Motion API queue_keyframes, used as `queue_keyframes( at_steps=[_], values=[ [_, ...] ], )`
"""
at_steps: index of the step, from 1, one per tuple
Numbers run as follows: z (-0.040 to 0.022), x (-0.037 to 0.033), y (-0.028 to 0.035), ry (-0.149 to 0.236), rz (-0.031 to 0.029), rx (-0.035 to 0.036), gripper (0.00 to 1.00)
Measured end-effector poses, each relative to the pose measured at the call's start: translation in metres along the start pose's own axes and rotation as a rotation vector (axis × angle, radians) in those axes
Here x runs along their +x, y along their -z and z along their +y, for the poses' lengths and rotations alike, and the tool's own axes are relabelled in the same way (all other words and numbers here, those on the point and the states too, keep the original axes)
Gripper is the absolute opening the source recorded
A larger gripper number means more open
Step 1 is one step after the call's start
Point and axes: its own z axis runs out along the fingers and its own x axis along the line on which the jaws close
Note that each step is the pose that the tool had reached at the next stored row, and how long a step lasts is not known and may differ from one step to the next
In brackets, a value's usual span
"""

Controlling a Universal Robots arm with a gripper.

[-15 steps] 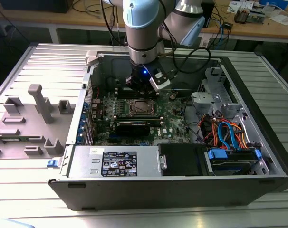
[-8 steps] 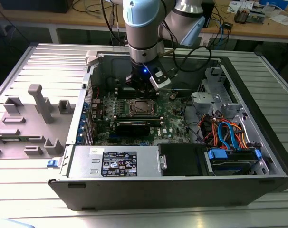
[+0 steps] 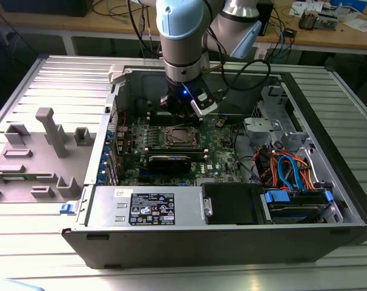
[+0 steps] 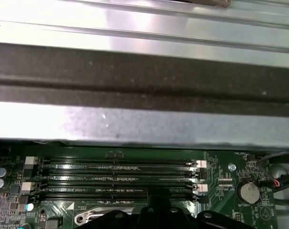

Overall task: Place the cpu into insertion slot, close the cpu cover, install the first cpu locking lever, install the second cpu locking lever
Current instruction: 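Install the first cpu locking lever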

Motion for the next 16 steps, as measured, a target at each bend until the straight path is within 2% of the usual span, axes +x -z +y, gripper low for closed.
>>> queue_keyframes(
  at_steps=[2, 6, 8, 9, 10, 13, 16],
  values=[
    [-0.0018, 0.0002, -0.0012, 0.000, -0.0006, -0.0042, 0.11],
    [-0.0027, 0.0004, -0.0020, -0.003, -0.0018, -0.0257, 0.11],
    [-0.0028, 0.0004, -0.0023, -0.005, -0.0025, -0.0421, 0.11],
    [-0.0029, 0.0004, -0.0025, -0.006, -0.0028, -0.0476, 0.11],
    [-0.0040, 0.0005, -0.0026, -0.006, -0.0030, -0.0498, 0.11],
    [-0.0054, 0.0006, -0.0027, -0.007, -0.0031, -0.0502, 0.11],
    [-0.0064, 0.0006, -0.0025, -0.007, -0.0033, -0.0555, 0.11]
  ],
)
